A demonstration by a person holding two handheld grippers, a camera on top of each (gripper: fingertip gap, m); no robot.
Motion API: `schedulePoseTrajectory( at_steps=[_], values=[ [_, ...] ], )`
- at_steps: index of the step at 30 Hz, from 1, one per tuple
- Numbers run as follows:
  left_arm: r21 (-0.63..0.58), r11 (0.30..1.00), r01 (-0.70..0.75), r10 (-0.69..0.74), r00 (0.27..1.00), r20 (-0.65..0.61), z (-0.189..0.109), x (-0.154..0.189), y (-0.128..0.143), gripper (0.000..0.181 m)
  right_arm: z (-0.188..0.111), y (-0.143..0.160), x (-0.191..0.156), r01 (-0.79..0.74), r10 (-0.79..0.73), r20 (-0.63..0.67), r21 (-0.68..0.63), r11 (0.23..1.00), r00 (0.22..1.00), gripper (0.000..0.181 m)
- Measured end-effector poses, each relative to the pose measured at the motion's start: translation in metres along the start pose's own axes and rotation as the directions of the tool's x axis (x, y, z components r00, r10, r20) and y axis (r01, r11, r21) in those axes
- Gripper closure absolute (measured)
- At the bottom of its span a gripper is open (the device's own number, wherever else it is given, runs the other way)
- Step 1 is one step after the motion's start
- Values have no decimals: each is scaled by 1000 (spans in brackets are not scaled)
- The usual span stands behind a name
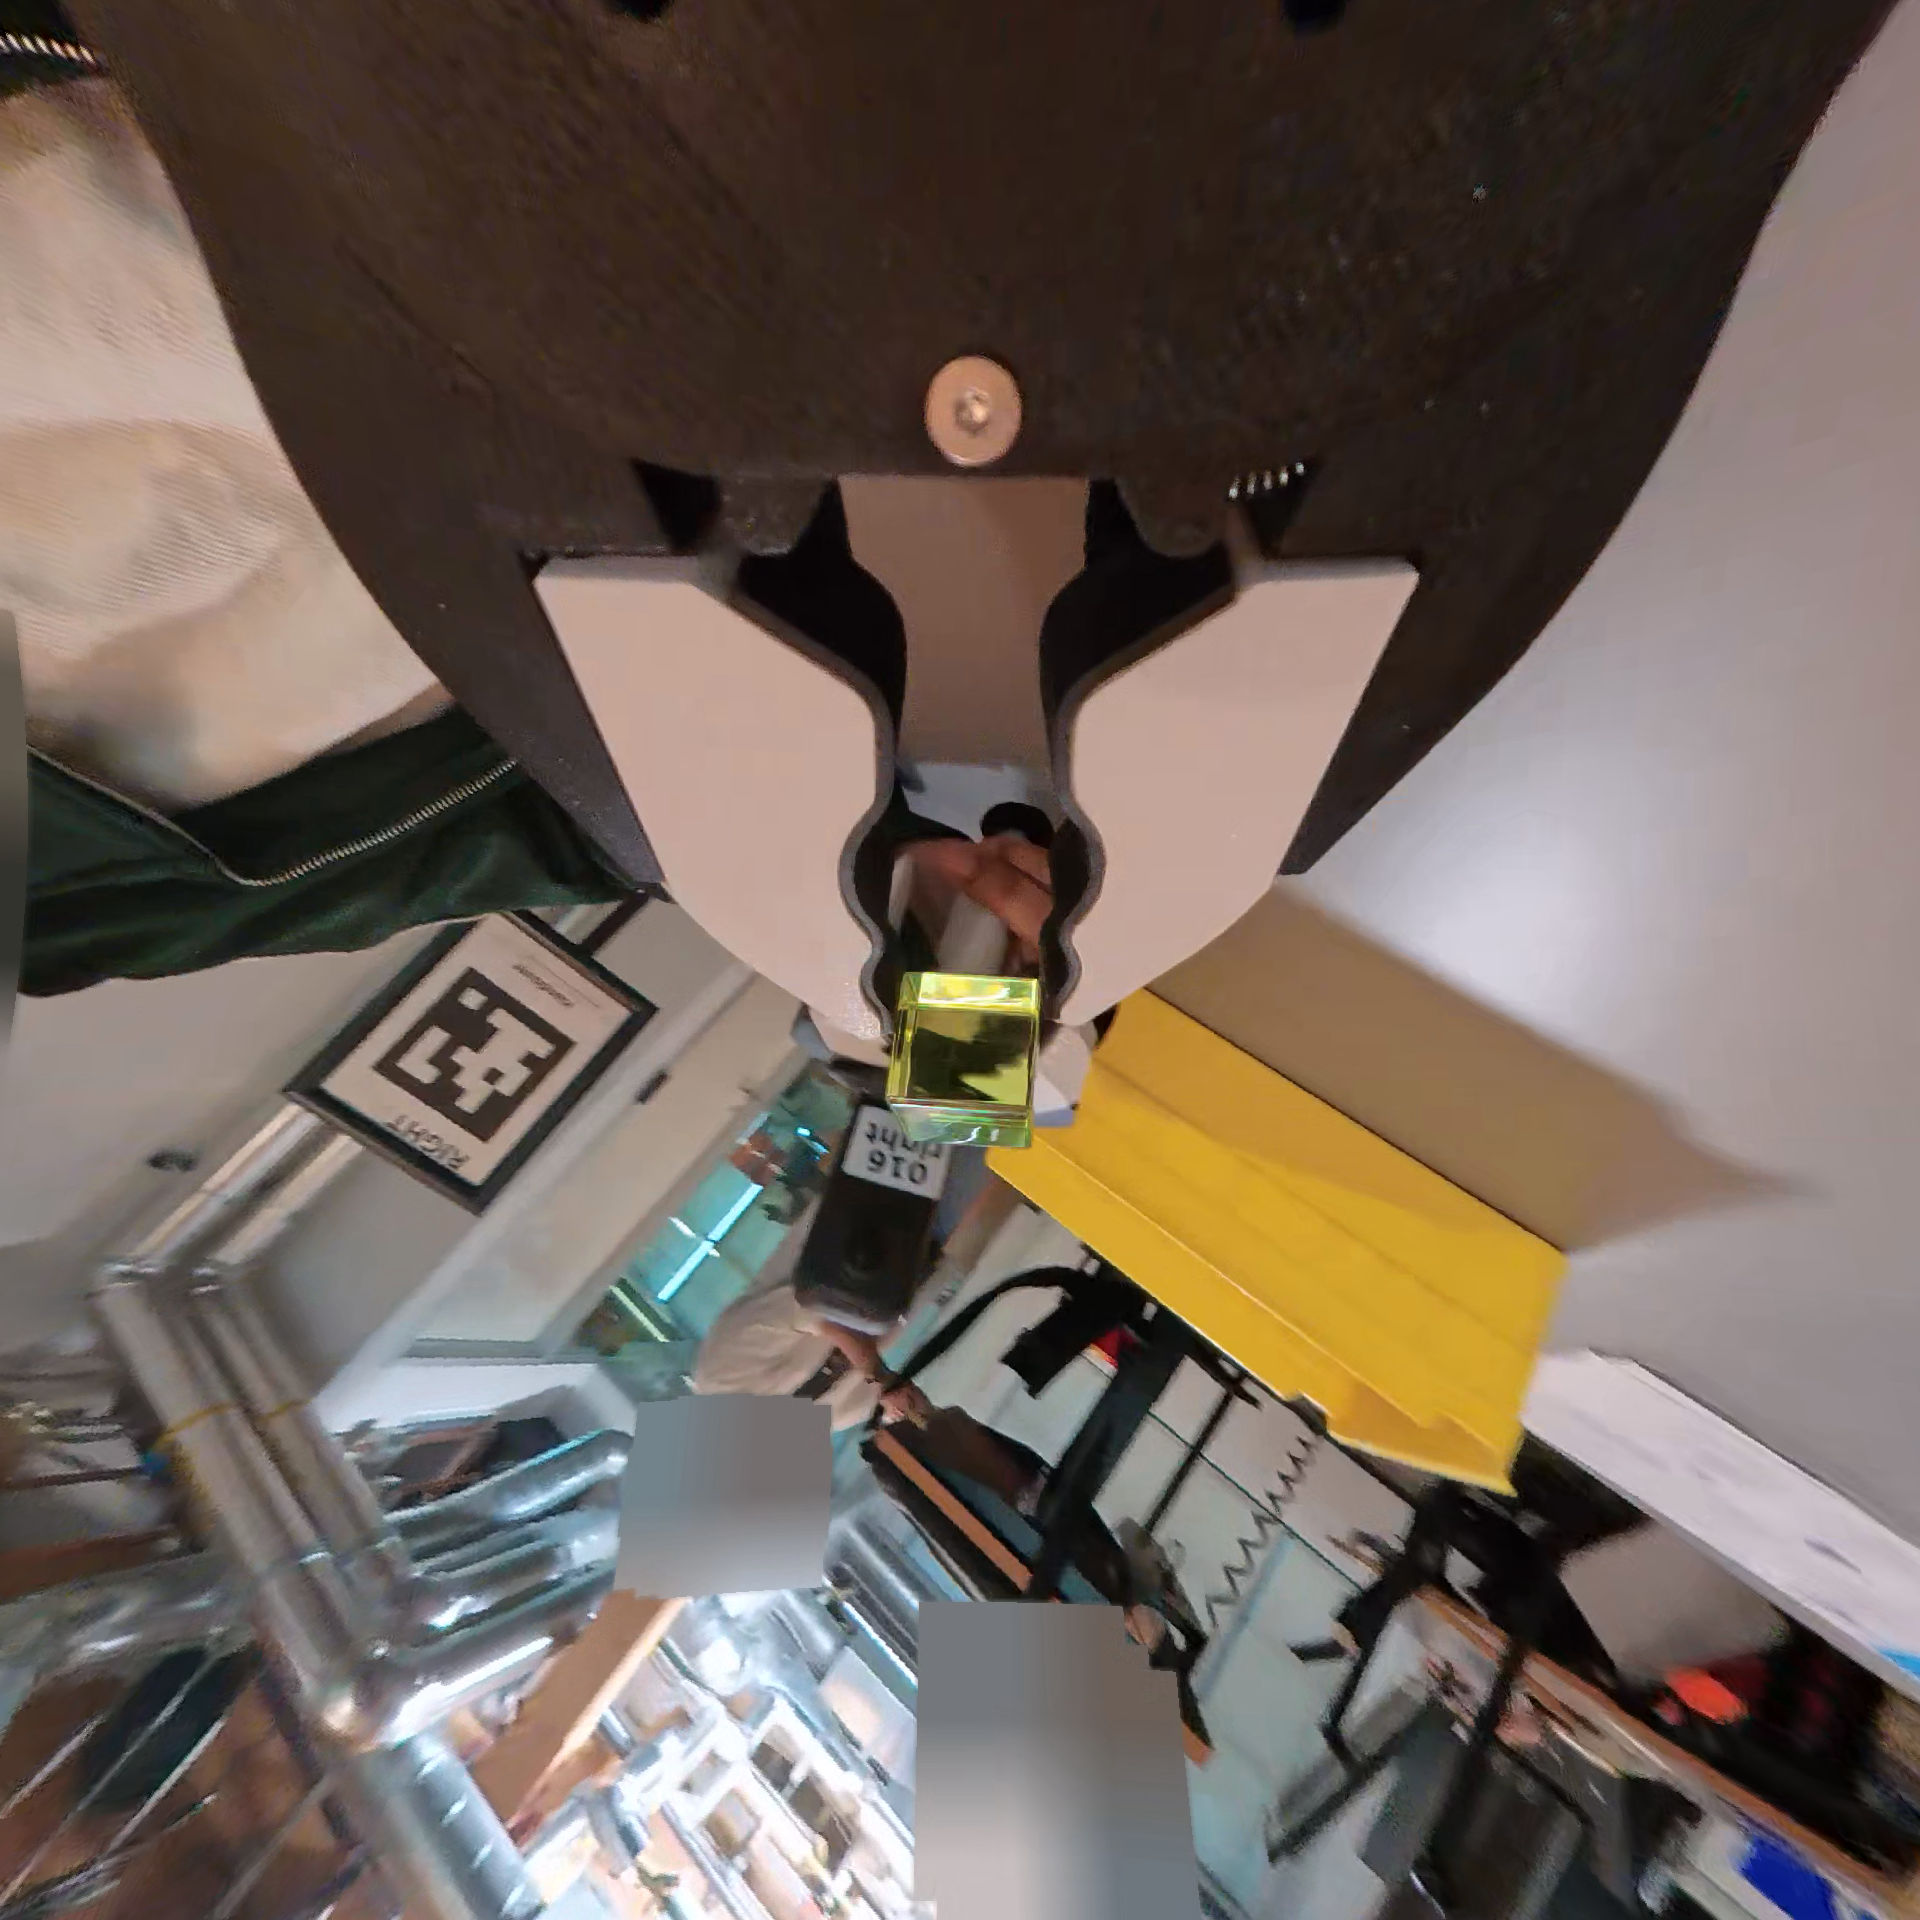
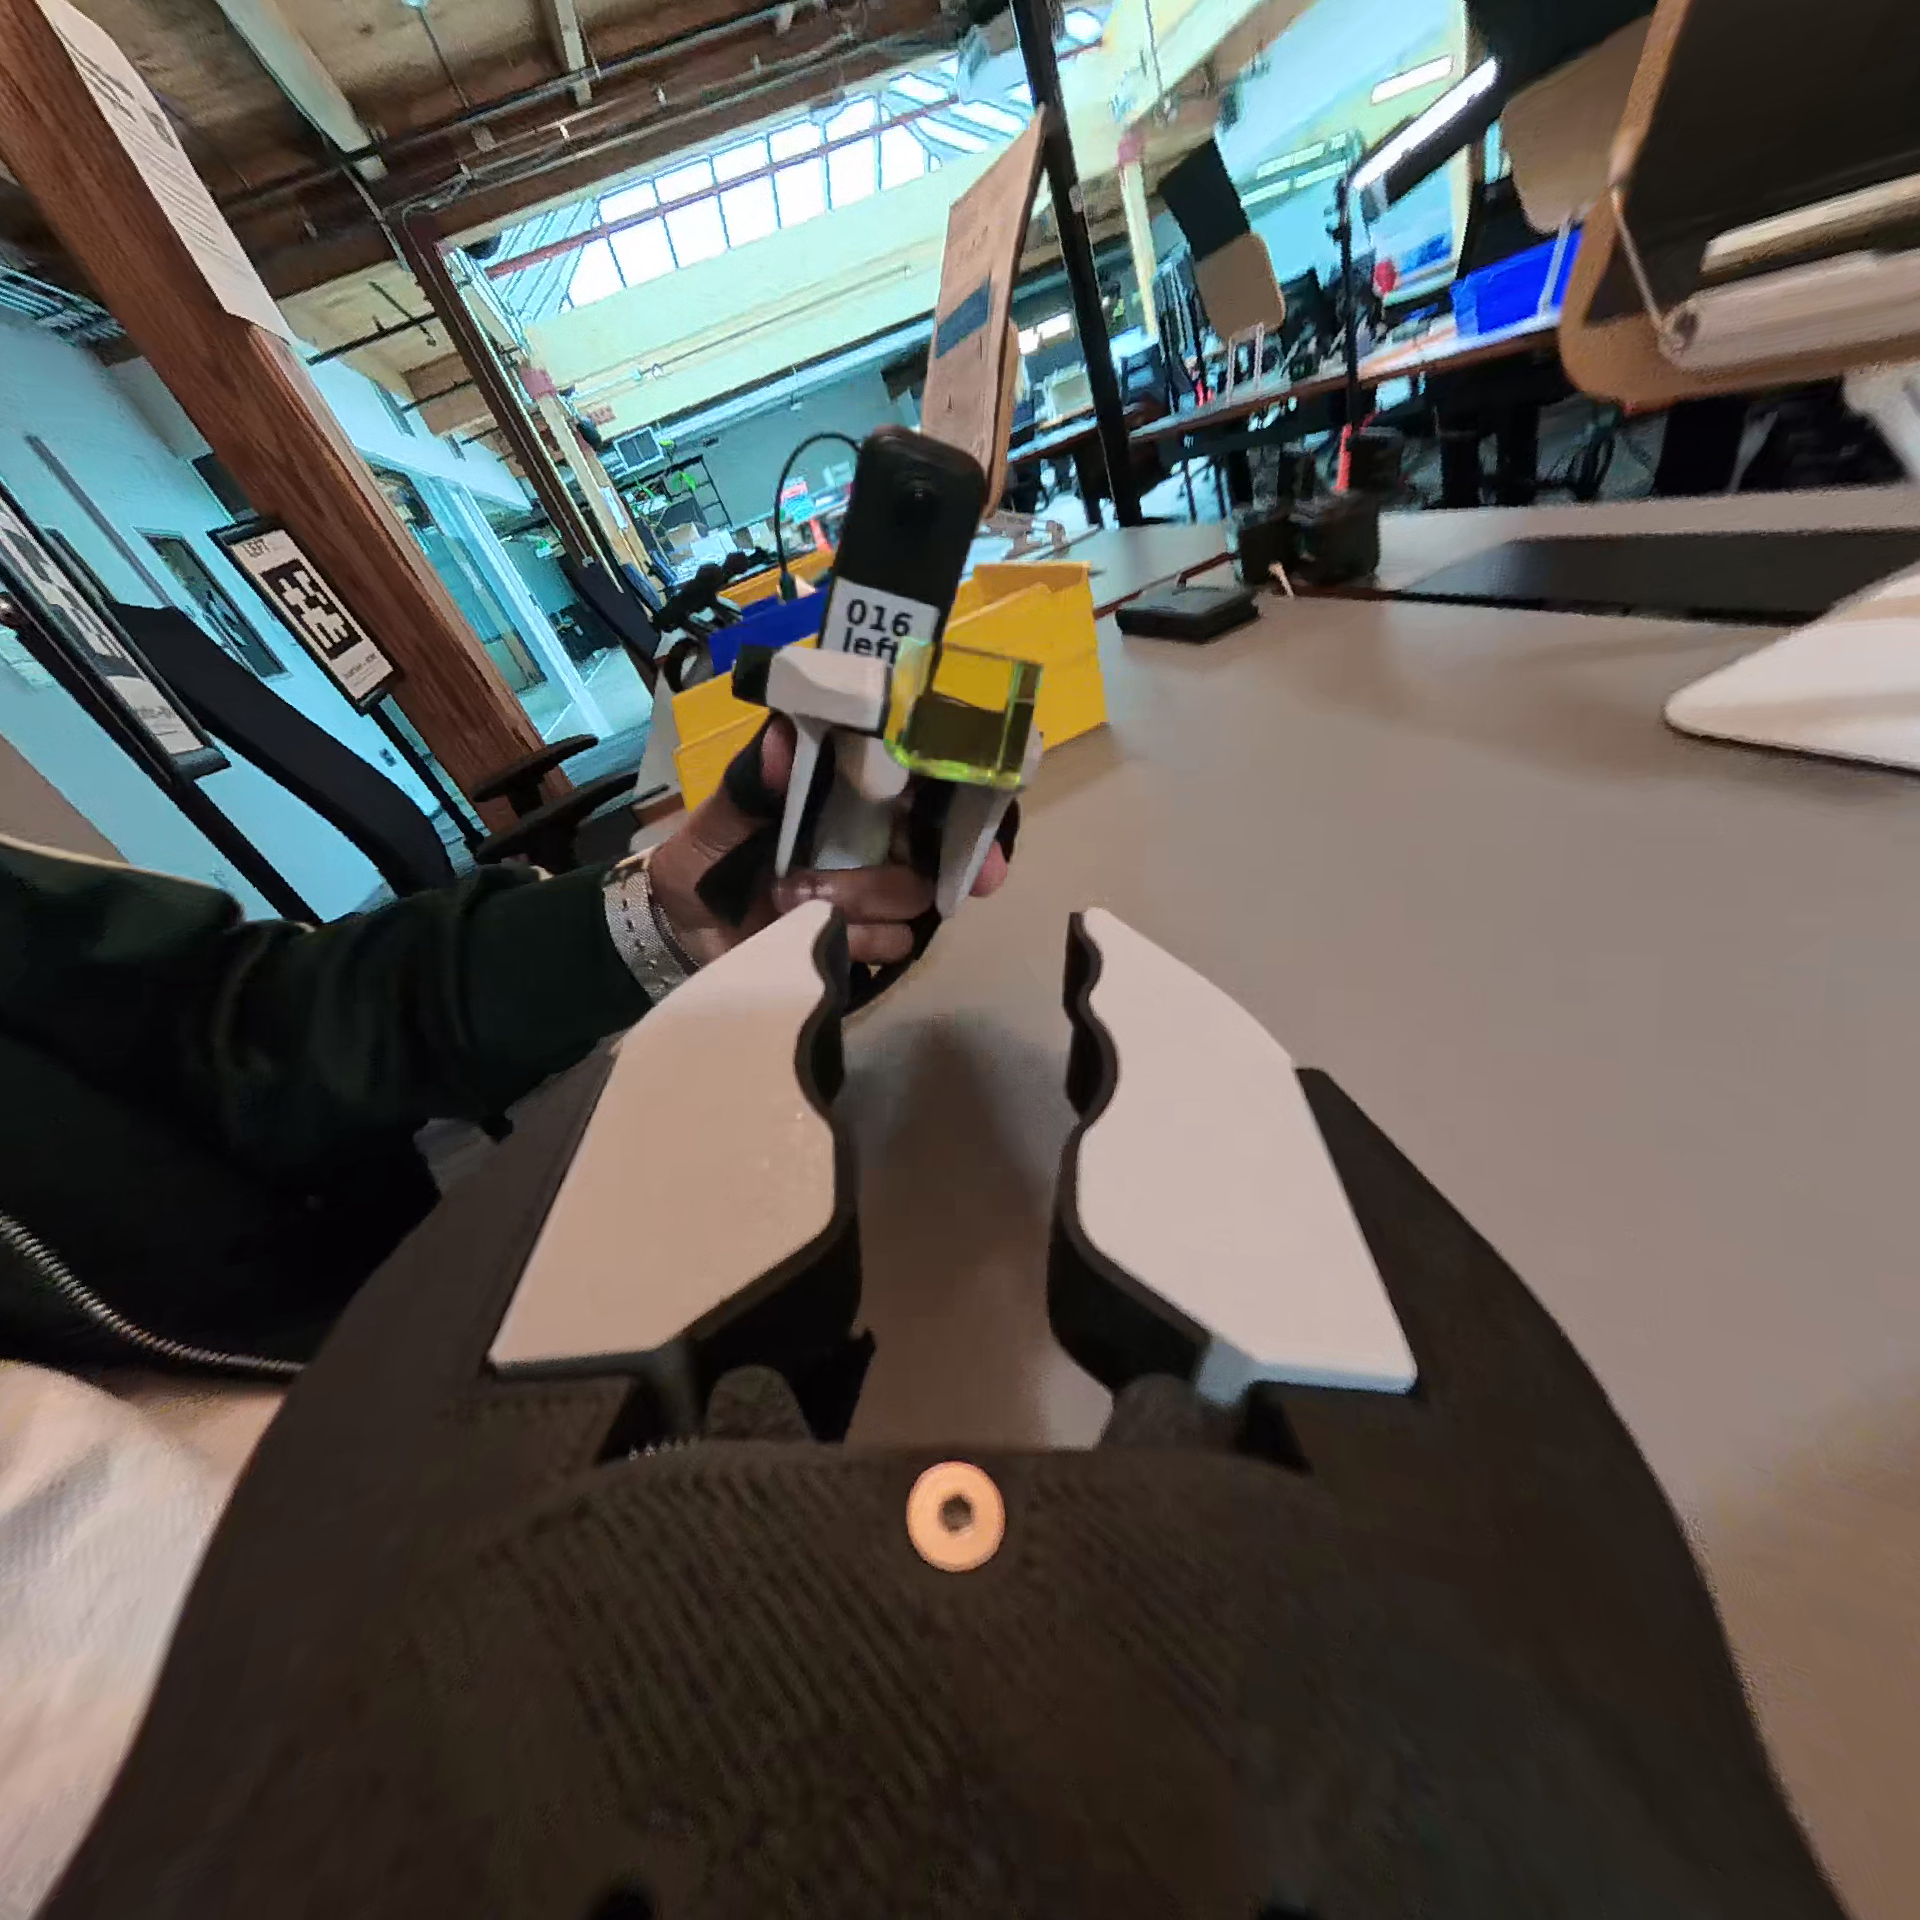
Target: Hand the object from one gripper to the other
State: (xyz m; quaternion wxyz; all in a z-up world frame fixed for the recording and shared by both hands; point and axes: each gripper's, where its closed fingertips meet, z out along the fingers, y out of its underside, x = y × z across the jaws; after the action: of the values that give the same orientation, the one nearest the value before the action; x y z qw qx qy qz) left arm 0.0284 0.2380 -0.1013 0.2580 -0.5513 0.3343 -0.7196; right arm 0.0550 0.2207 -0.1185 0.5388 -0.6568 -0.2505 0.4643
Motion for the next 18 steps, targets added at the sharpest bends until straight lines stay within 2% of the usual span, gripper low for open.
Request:
schedulePoseTrajectory(
  at_steps=[5, 12, 18],
  values=[
    [-62, 998, -28, 24, 998, -51, 24, -3, 24, 154, -13, -2, 4, -139, 136, 50, 41, 990, 989, 144],
    [-82, 997, -14, 10, 999, -48, 32, -3, 37, 154, -3, 4, 1, -137, 136, 87, 6, 990, 987, 152],
    [-72, 997, 20, -25, 997, -66, 31, -5, 39, 155, -1, 7, 3, -140, 141, 54, -14, 990, 989, 155]
  ],
)
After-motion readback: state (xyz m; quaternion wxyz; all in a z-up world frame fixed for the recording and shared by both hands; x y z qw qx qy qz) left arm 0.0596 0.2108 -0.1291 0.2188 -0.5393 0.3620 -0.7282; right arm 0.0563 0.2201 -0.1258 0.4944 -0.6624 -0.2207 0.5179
